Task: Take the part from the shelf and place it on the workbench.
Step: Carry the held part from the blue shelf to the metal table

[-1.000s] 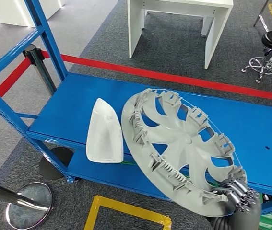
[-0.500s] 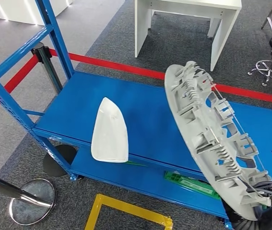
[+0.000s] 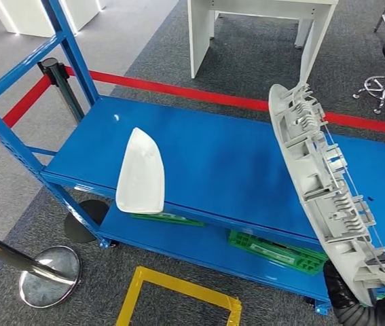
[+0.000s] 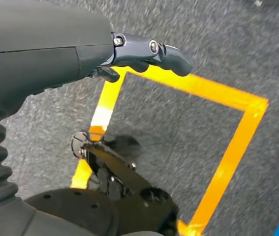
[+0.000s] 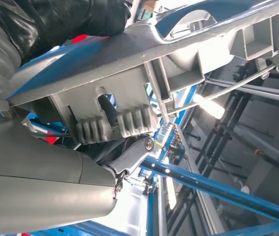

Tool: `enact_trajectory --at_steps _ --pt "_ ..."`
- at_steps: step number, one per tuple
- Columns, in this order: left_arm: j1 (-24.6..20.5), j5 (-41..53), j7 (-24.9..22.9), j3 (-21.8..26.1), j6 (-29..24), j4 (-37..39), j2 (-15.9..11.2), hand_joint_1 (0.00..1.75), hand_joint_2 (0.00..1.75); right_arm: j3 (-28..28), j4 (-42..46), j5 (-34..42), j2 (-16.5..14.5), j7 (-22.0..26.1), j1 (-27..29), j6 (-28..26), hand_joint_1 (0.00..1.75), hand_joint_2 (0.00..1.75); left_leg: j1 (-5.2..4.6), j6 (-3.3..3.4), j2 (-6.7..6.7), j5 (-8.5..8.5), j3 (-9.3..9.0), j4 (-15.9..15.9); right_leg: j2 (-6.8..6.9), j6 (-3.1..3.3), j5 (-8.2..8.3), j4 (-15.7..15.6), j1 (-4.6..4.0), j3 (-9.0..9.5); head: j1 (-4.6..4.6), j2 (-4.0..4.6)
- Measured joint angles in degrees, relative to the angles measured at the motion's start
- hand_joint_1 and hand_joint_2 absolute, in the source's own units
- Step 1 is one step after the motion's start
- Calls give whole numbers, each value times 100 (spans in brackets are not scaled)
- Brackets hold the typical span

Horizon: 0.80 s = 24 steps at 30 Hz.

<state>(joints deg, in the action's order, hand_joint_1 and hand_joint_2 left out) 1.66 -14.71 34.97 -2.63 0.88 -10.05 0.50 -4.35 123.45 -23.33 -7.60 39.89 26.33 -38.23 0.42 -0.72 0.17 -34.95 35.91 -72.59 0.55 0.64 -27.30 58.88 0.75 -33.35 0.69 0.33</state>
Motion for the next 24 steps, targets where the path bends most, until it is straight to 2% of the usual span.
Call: enact_trajectory --at_steps 1,3,4,5,7,8,9,10,12,13,14,15,16,17,18,19,20,22,23,24 --pt "-1 0 0 -2 17 0 3 0 175 10 -11 -8 -2 0 3 0 175 175 -9 42 0 164 -245 342 2 -1 38 1 -17 -46 1 0" --pt "-13 0 2 -5 27 0 3 0 175 26 -33 -17 -4 0 11 0 175 175 -43 136 -1 345 -765 1189 6 -22 114 0 -37 -111 -4 0" --pt "-20 0 3 -7 26 0 3 0 175 33 -42 -19 -7 0 14 0 175 175 -68 165 0 376 -920 1474 13 -50 156 -7 -32 -130 -8 0" --pt "-26 -1 5 -8 26 1 3 0 175 40 -50 -21 -13 0 17 0 175 175 -92 183 1 368 -978 1617 20 -86 197 -16 -20 -143 -4 -1" --pt "-24 -3 7 -9 28 6 7 0 175 51 -67 -22 -27 0 23 0 175 175 -115 208 1 454 -943 1675 28 -169 264 -31 5 -161 6 -1" --pt "-23 -5 7 -10 36 10 10 0 175 55 -77 -21 -32 0 28 0 175 175 -110 233 -7 511 -915 1705 17 -203 223 -7 12 -185 9 0" --pt "-22 -8 8 -10 45 14 14 0 175 57 -87 -19 -34 1 33 0 175 175 -101 262 -18 575 -865 1731 3 -231 77 95 11 -237 -3 0" --pt "-22 -11 10 -10 61 17 19 0 175 58 -100 -18 -34 2 36 0 175 175 -90 289 -29 639 -804 1750 -13 -250 -162 299 11 -309 -24 0" --pt "-23 -19 15 -10 101 18 21 0 175 59 -134 -15 -34 3 42 0 175 175 -102 325 -39 745 -654 1737 -32 -273 -712 963 8 -472 -67 0" --pt "-22 -26 16 -10 122 19 21 0 175 59 -156 -10 -34 2 49 0 175 175 -108 331 -40 800 -577 1723 -33 -279 -851 1273 7 -506 -78 0" --pt "-22 -33 17 -10 139 20 23 0 175 59 -179 -1 -34 1 57 0 175 175 -113 330 -40 853 -493 1704 -34 -283 -855 1452 5 -477 -81 0" --pt "-21 -44 17 -10 155 21 27 0 175 59 -204 12 -34 1 64 0 175 175 -115 324 -40 901 -402 1673 -33 -284 -735 1429 3 -353 -82 0" --pt "-20 -55 17 -10 169 22 31 0 175 59 -224 25 -33 0 68 0 175 175 -114 312 -39 939 -313 1633 -34 -279 -560 1207 2 -133 -83 0" --pt "-19 -64 17 -11 187 23 38 0 175 59 -241 35 -33 0 67 0 175 175 -113 294 -39 971 -236 1584 -31 -268 -450 825 1 147 -84 0" --pt "-18 -74 19 -12 205 24 45 0 175 57 -256 44 -31 1 66 0 175 175 -119 271 -38 999 -168 1530 -29 -252 -418 397 -4 443 -84 0" --pt "-17 -80 22 -12 219 24 49 0 175 55 -265 52 -29 1 67 0 175 175 -124 244 -39 1030 -121 1490 -28 -229 -456 60 -12 652 -80 0" --pt "-16 -83 27 -12 227 24 52 0 175 52 -275 60 -27 1 71 0 175 175 -126 217 -41 1066 -90 1462 -29 -205 -524 -152 -21 755 -79 0" --pt "-9 -85 42 -12 232 25 48 0 175 51 -293 70 -24 1 83 0 175 175 -121 154 -45 1138 -56 1451 -40 -139 -522 -233 -31 727 -78 0" --pt "-6 -85 49 -12 237 28 47 0 175 51 -300 70 -23 0 84 0 175 175 -113 117 -42 1100 -34 1425 -43 -98 -477 -235 -25 676 -83 0" --pt "0 -85 55 -13 242 31 48 0 175 50 -305 70 -22 0 85 0 175 175 -104 75 -38 960 0 1333 -45 -48 -423 -239 -15 629 -77 0"
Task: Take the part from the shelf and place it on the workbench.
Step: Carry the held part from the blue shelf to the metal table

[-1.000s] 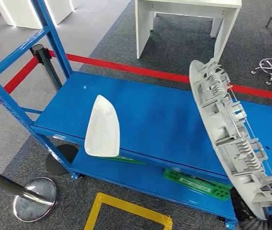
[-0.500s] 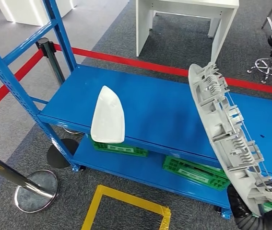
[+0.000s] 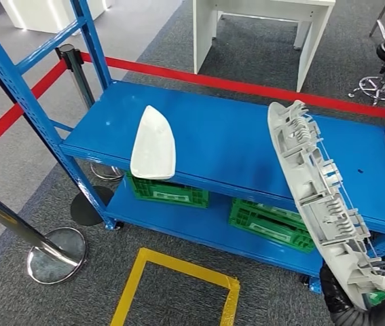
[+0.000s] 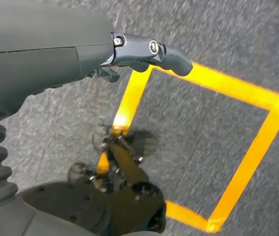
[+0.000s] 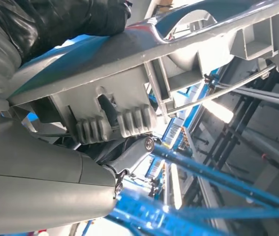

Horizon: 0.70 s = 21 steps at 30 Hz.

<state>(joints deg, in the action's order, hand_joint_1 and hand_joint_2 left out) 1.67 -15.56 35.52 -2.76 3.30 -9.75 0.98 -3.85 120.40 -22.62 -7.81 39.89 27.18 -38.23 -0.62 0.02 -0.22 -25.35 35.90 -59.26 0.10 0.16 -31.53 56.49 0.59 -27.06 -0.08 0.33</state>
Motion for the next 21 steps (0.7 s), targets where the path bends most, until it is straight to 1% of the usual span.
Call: enact_trajectory --at_steps 1,2,3,4,5,6,7,8,9,10,11,12,13,14,15,16,17,18,19,20,21 --pt "5 1 4 -2 5 3 2 0 175 -2 -5 1 1 0 0 0 175 175 12 -41 5 -235 53 -193 -1 41 62 -6 11 -57 9 0" --pt "7 1 8 -3 9 5 6 0 175 -3 -11 1 1 0 3 0 175 175 30 -76 8 -538 120 -491 -5 67 118 -2 12 -115 19 0" --pt "6 1 10 -5 10 5 8 0 175 -4 -19 2 1 0 7 0 175 175 45 -103 8 -819 189 -863 -13 81 175 7 9 -171 30 0" --pt "0 1 11 -6 10 6 8 0 175 -4 -26 2 1 0 10 0 175 175 59 -122 8 -995 233 -1208 -28 76 231 24 7 -236 34 0" --pt "-8 0 13 -6 10 7 7 0 175 -4 -31 2 1 0 11 0 175 175 71 -134 9 -1037 219 -1430 -51 69 287 50 7 -311 34 0" --pt "-12 0 14 -6 9 7 7 0 175 -4 -34 2 1 0 11 0 175 175 83 -138 11 -962 122 -1459 -81 57 338 83 8 -392 34 0" --pt "-13 0 14 -6 10 7 7 0 175 -4 -35 2 1 0 11 0 175 175 95 -133 27 -806 -71 -1266 -121 41 383 119 9 -483 34 0" --pt "-13 0 16 -6 10 7 7 0 175 -4 -36 2 1 0 11 0 175 175 106 -117 96 -657 -342 -892 -166 22 424 155 11 -562 34 0" --pt "-11 0 19 -6 11 7 6 0 175 -4 -36 2 1 0 10 0 175 175 117 -90 221 -593 -624 -462 -211 -5 461 184 6 -633 32 0" --pt "-8 1 23 -6 11 7 6 0 175 -5 -35 1 2 1 6 0 175 175 124 -66 339 -580 -845 -91 -260 -35 507 203 6 -692 26 0" --pt "-5 1 27 -7 12 7 7 0 175 -5 -35 0 2 2 2 0 175 175 123 -42 431 -605 -975 157 -308 -71 562 211 10 -740 22 0" --pt "-2 2 31 -7 13 8 8 0 175 -5 -34 -1 3 3 2 0 175 175 112 -15 454 -632 -1009 257 -363 -116 626 202 20 -783 17 0" --pt "0 5 32 -8 13 8 9 0 175 -4 -34 -1 4 4 8 0 175 175 99 14 400 -603 -980 290 -426 -165 695 187 32 -817 12 0" --pt "-4 8 32 -12 14 10 14 0 175 -2 -34 2 5 4 22 0 175 175 97 58 317 -553 -933 309 -456 -204 718 188 46 -858 15 0" --pt "-12 15 31 -16 13 11 18 0 175 1 -35 8 11 3 40 0 175 175 96 114 236 -492 -875 331 -418 -234 635 239 47 -916 3 0" --pt "-17 25 29 -22 13 12 22 0 175 2 -37 14 18 3 54 0 175 175 100 165 151 -423 -806 357 -336 -252 439 383 42 -994 -20 0" --pt "-22 37 27 -28 11 13 26 0 175 3 -38 24 27 3 64 0 175 175 101 205 62 -357 -729 369 -223 -260 140 642 42 -1084 -43 0" --pt "-21 50 25 -31 9 13 24 0 175 3 -38 38 39 4 71 0 175 175 90 230 -13 -296 -648 370 -123 -277 -172 982 38 -1167 -68 0" --pt "-20 63 23 -34 8 13 23 0 175 4 -38 54 50 4 77 0 175 175 81 240 -98 -233 -564 363 -77 -296 -380 1344 42 -1221 -80 0" --pt "-22 75 22 -37 6 13 22 0 175 6 -38 72 62 3 86 0 175 175 73 240 -180 -171 -473 352 -56 -317 -436 1641 45 -1225 -81 0" --pt "-26 85 21 -40 5 13 25 0 175 11 -38 89 74 2 96 0 175 175 68 235 -258 -113 -378 332 -44 -333 -330 1795 48 -1160 -81 0"
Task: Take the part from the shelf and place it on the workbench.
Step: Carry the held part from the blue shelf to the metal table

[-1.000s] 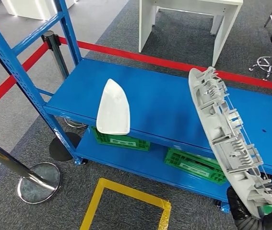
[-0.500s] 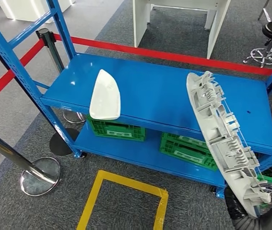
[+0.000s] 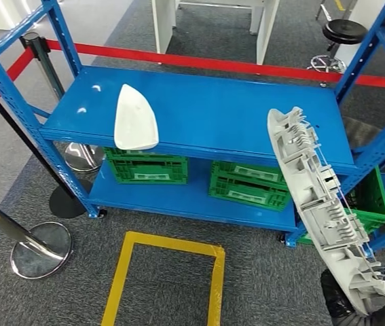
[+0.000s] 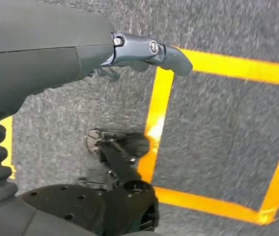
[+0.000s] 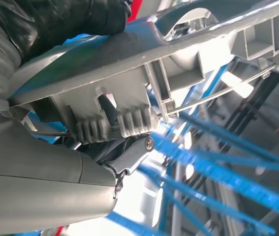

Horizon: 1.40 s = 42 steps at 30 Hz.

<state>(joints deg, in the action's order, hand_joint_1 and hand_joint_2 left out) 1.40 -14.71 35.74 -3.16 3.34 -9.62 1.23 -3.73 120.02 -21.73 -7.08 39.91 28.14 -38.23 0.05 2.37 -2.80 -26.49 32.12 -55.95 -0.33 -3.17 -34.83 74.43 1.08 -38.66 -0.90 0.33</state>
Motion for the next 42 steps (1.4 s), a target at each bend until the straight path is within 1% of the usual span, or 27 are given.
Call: enact_trajectory --at_steps 1,2,3,5,7,9,10,12,13,14,15,16,18,20,22,24,26,28,29,30,32,34,35,37,39,40,42 --pt "-5 8 -1 -5 0 0 5 0 175 8 1 14 9 -1 8 0 175 175 -3 -11 -75 52 98 -28 23 -11 198 -19 1 144 -1 0" --pt "-11 13 -1 -13 0 0 11 0 175 17 2 24 18 -2 14 0 175 175 -4 -28 -144 97 184 -65 83 -17 386 -238 1 387 -1 0" --pt "-18 16 -2 -22 0 0 17 0 175 25 3 31 27 -2 17 0 175 175 -11 -49 -204 132 255 -107 211 -17 457 -634 -2 727 -2 0" --pt "-30 18 2 -42 0 0 26 0 175 32 10 43 42 -2 15 0 175 175 -29 -106 -315 201 331 -187 442 24 293 -1554 -27 1373 6 0" --pt "-40 18 8 -58 0 0 28 0 175 36 20 57 50 2 21 0 175 175 -33 -164 -432 283 358 -215 450 97 125 -1987 -53 1573 14 0" --pt "-43 18 12 -76 -5 2 17 0 175 47 24 74 57 3 49 0 175 175 -7 -246 -343 216 387 -254 346 185 187 -1994 -37 1462 14 0" --pt "-35 18 13 -85 -9 3 13 0 175 55 22 82 60 1 59 0 175 175 7 -287 -196 27 406 -366 301 231 245 -1992 -27 1402 22 0" --pt "-6 19 18 -96 -17 5 6 0 175 71 18 98 61 -3 62 0 175 175 24 -334 127 -579 485 -916 196 296 371 -1972 -23 1264 47 0" --pt "5 19 21 -98 -18 5 1 0 175 76 15 105 62 -3 58 0 175 175 26 -334 199 -841 531 -1297 135 316 431 -1947 -30 1194 56 0" --pt "9 19 24 -99 -19 6 -7 0 175 79 13 113 62 -2 52 0 175 175 25 -327 230 -970 554 -1615 71 326 488 -1909 -37 1114 62 0" --pt "6 18 25 -99 -20 7 -14 0 175 83 10 120 63 -2 48 0 175 175 25 -318 243 -962 525 -1796 8 328 537 -1859 -43 1022 62 0" --pt "1 18 27 -99 -20 7 -21 0 175 86 8 124 64 -2 46 0 175 175 27 -308 249 -833 411 -1753 -39 325 572 -1800 -44 929 62 0" --pt "-12 9 34 -99 -26 7 -32 0 175 89 7 124 66 -2 46 0 175 175 35 -289 280 -529 -25 -1137 -118 311 612 -1678 -38 747 67 0" --pt "-30 -8 56 -99 -28 7 -41 0 175 83 5 115 69 -2 33 0 175 175 28 -262 342 -457 -407 -463 -166 260 656 -1578 -46 621 72 0" --pt "-46 -17 91 -99 -19 7 -51 0 175 73 2 108 81 -2 5 0 175 175 6 -223 378 -488 -487 -241 -183 186 740 -1548 -51 545 75 0" --pt "-58 -19 118 -99 -3 7 -56 0 175 65 -2 110 105 -1 -17 0 175 175 17 -154 346 -438 -409 -194 -172 124 752 -1532 -49 460 73 0" --pt "-70 -29 130 -99 7 7 -58 0 175 58 -9 115 136 -1 -45 0 175 175 35 -51 297 -345 -277 -155 -95 77 428 -1260 -49 293 34 0" --pt "-70 -50 135 -99 8 7 -67 0 175 34 -22 120 165 -1 -82 1 175 175 16 19 250 -235 -127 -162 -14 41 -103 -595 -39 100 -15 0" --pt "-67 -63 137 -99 9 7 -73 0 175 18 -31 124 178 0 -96 2 175 175 -1 34 225 -179 -52 -171 -1 29 -267 -241 -36 45 -26 0" --pt "-67 -75 140 -99 9 7 -78 0 175 2 -42 129 190 -1 -106 3 175 175 -18 40 202 -126 24 -182 2 27 -299 -3 -37 46 -29 0" --pt "-71 -92 161 -99 13 7 -84 0 175 -20 -67 148 208 -2 -121 4 175 175 -55 43 173 -25 176 -212 3 62 -28 -75 -48 292 -30 0" --pt "-78 -107 198 -99 31 7 -85 0 175 -44 -86 174 224 -2 -152 6 175 175 -83 29 163 76 304 -237 22 166 235 -825 -86 849 -28 0" --pt "-81 -122 216 -98 46 7 -87 0 175 -58 -91 184 233 -2 -176 7 175 175 -89 11 161 132 348 -243 44 219 239 -1297 -109 1165 -27 0" --pt "-83 -161 238 -94 78 7 -96 0 175 -87 -98 191 249 1 -216 7 175 175 -74 -49 154 261 398 -226 76 283 148 -1894 -161 1487 -29 0" --pt "-76 -191 246 -90 91 8 -126 0 175 -109 -108 193 258 3 -236 8 175 175 -58 -117 158 376 435 -177 81 297 245 -2026 -160 1446 -46 0" --pt "-71 -199 250 -88 93 9 -138 0 175 -120 -118 197 261 3 -247 8 175 175 -57 -152 176 318 466 -190 86 323 331 -2051 -143 1387 -50 0" --pt "-54 -209 260 -84 101 11 -156 0 175 -148 -145 214 263 -2 -271 10 175 175 -40 -224 220 -157 570 -518 98 373 512 -2077 -97 1243 -27 0"
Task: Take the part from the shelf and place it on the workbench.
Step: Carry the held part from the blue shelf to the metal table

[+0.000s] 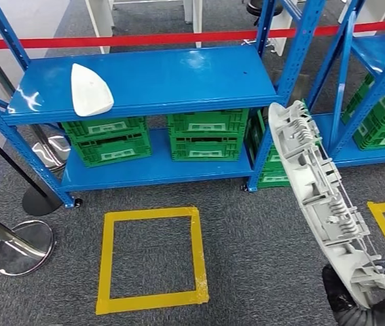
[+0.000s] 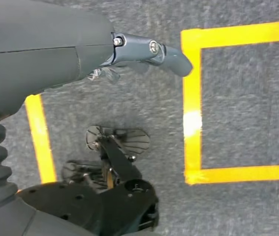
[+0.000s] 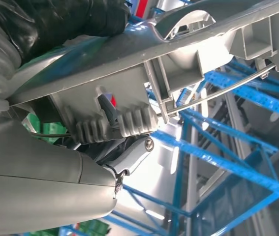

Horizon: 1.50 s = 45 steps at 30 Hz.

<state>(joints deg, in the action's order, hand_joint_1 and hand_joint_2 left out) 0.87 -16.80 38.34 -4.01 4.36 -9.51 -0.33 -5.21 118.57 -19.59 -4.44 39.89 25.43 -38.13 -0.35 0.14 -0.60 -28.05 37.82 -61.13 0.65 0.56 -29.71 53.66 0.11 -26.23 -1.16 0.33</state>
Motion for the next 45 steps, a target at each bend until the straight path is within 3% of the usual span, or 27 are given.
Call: enact_trajectory --at_steps 2,3,5,7,9,11,13,15,17,18,19,21,23,25,26,28,29,30,32,33,34,36,38,40,41,43,45 --pt "7 -14 8 3 5 0 -9 0 175 -26 -31 35 2 -1 -13 2 175 175 42 -72 20 -579 109 -719 -1 18 150 62 6 -203 30 0" --pt "3 -23 10 4 5 0 -17 0 175 -33 -46 57 3 -1 -17 2 175 175 63 -103 20 -688 125 -1045 0 11 214 113 11 -323 35 0" --pt "-6 -47 13 6 2 0 -32 0 175 -49 -75 99 7 -1 -27 5 175 175 101 -158 21 -494 -40 -1245 3 -23 318 251 34 -606 36 0" --pt "-11 -86 16 10 1 0 -44 0 175 -68 -102 126 12 -1 -36 10 175 175 145 -216 36 -222 -507 -743 -2 -84 396 419 71 -876 39 0" --pt "-17 -146 19 27 7 0 -50 0 175 -86 -123 129 19 -3 -44 14 175 175 147 -206 94 -345 -1012 23 -12 -166 470 558 80 -1051 60 0" --pt "-20 -197 23 68 17 0 -54 0 175 -110 -147 116 29 1 -56 16 175 175 109 -100 134 -494 -1169 359 -19 -248 576 584 78 -1107 68 0" --pt "-11 -216 23 106 26 5 -53 0 175 -135 -169 106 40 5 -67 16 175 175 105 35 92 -386 -1058 349 -32 -316 611 575 98 -1147 57 0" --pt "-6 -239 16 132 40 10 -50 0 175 -155 -193 106 55 3 -71 18 175 175 109 147 43 -229 -893 361 -48 -360 210 827 107 -1256 33 0" --pt "-8 -282 1 153 56 11 -50 0 175 -168 -221 111 66 1 -74 26 175 175 87 199 19 -66 -696 353 -53 -381 -443 1442 104 -1352 3 0" --pt "-9 -298 -9 162 61 11 -50 0 175 -172 -237 115 71 -1 -80 32 175 175 70 210 7 17 -589 344 -53 -384 -626 1781 103 -1361 -4 0" --pt "-8 -308 -13 169 66 11 -50 0 175 -173 -255 118 75 -4 -88 39 175 175 50 215 -6 103 -474 332 -53 -380 -645 2034 101 -1315 -7 0" --pt "-5 -311 -16 186 77 11 -50 0 175 -175 -295 119 85 -19 -110 51 175 175 8 215 -23 269 -237 306 -52 -326 -327 2047 86 -1006 -5 0" --pt "-7 -314 -16 198 89 10 -34 0 175 -182 -325 105 92 -35 -135 59 175 175 -26 198 -24 417 -71 291 -48 -208 -166 1310 32 -331 -3 0" --pt "-2 -327 -22 214 94 9 -14 0 175 -201 -342 27 104 -49 -167 63 175 175 -36 159 -22 568 -5 303 -36 -125 -370 374 -29 313 -1 0" --pt "3 -343 -30 227 93 9 -8 0 175 -219 -350 -33 114 -61 -181 65 175 175 -29 129 -24 648 9 330 -32 -108 -449 101 -55 465 -5 0" --pt "23 -389 -53 254 85 15 -10 0 175 -263 -371 -122 131 -111 -197 67 175 175 -6 62 -15 760 41 390 -25 -81 -355 0 -63 407 -7 0" --pt "39 -404 -66 263 81 19 -8 0 175 -285 -382 -133 134 -141 -200 67 175 175 0 26 -3 658 78 346 -15 -39 -280 -10 -51 337 -4 0" --pt "61 -416 -75 271 79 22 -3 0 175 -301 -396 -127 136 -167 -198 68 175 175 6 -7 10 413 126 190 -3 1 -195 -15 -36 252 11 0" --pt "95 -421 -88 285 80 24 5 0 175 -326 -421 -111 137 -196 -192 72 175 175 29 -62 25 -282 221 -443 11 57 -46 13 -24 62 43 0" --pt "101 -423 -92 290 80 24 5 0 175 -333 -429 -106 138 -202 -192 72 175 175 41 -85 26 -514 246 -832 15 60 24 44 -24 -44 53 0" --pt "98 -425 -96 293 78 24 2 0 175 -339 -435 -103 139 -204 -196 73 175 175 51 -106 26 -570 236 -1143 20 54 90 91 -22 -154 58 0" --pt "88 -432 -111 295 74 24 -2 0 175 -345 -446 -99 143 -205 -201 72 175 175 73 -132 27 -289 38 -1316 26 33 193 220 -13 -408 64 0" --pt "85 -439 -126 296 71 24 -4 0 175 -349 -451 -106 151 -211 -196 72 175 175 90 -133 35 -77 -498 -741 23 -9 267 370 -7 -658 69 0" --pt "85 -440 -125 296 69 24 -7 0 175 -355 -452 -129 163 -227 -193 74 175 175 82 -84 48 -284 -1060 80 22 -68 328 495 -14 -809 70 0" --pt "84 -440 -121 296 69 24 -8 0 175 -358 -453 -143 170 -233 -195 77 175 175 69 -48 52 -405 -1200 327 25 -102 364 523 -15 -844 72 0" --pt "88 -440 -114 296 69 24 -6 0 175 -374 -455 -161 185 -239 -197 82 175 175 57 41 40 -412 -1199 453 24 -172 431 537 -2 -876 74 0" --pt "92 -440 -109 296 70 24 -2 0 175 -392 -459 -167 208 -240 -192 84 175 175 73 125 13 -308 -1112 479 -8 -245 261 723 13 -992 55 0"
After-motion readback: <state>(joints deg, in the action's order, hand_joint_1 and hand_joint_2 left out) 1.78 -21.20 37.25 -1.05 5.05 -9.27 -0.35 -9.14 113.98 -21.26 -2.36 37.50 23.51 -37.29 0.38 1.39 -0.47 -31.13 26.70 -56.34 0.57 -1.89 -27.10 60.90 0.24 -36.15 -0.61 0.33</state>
